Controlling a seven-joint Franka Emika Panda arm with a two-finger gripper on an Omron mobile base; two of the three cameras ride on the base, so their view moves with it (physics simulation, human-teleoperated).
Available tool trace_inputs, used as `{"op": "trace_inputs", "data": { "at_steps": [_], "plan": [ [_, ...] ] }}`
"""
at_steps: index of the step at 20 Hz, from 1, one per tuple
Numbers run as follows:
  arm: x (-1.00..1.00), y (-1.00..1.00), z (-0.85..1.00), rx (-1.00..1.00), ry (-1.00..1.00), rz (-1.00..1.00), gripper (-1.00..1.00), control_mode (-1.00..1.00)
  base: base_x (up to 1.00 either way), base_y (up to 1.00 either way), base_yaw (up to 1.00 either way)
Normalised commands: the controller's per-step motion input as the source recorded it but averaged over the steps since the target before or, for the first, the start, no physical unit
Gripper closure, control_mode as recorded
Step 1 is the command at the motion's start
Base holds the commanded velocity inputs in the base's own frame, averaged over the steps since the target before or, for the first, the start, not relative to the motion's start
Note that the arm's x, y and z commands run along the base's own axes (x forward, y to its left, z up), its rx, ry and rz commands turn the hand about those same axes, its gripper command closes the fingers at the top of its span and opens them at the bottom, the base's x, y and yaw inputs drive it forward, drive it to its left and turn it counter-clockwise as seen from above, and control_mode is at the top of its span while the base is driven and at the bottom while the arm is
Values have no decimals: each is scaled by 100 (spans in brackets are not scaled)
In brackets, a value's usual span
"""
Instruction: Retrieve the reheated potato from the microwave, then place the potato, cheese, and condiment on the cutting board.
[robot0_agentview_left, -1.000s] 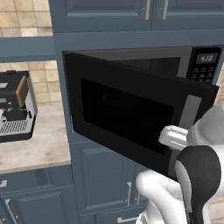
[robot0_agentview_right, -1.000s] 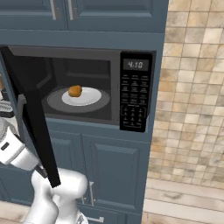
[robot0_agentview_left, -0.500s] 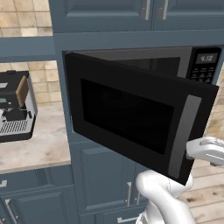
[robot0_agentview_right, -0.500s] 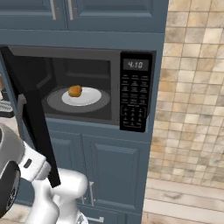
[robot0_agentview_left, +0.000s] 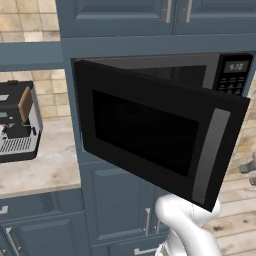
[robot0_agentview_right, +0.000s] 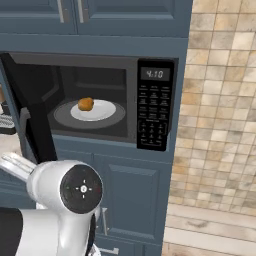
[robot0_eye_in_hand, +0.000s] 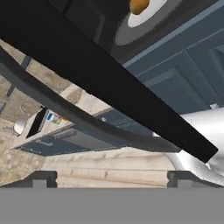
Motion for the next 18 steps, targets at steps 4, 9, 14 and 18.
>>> {"op": "trace_inputs", "data": {
  "at_steps": [4, 9, 14, 18],
  "plan": [
    [19, -22, -1, 51, -2, 0, -100, -100, 0, 0, 0],
    [33, -17, -3, 41, 3, 0, -100, -100, 0, 0, 0],
    [63, -13, -8, 34, 18, 2, -100, -100, 0, 0, 0],
    [61, -8, -12, 21, 20, 5, -100, -100, 0, 0, 0]
  ]
}}
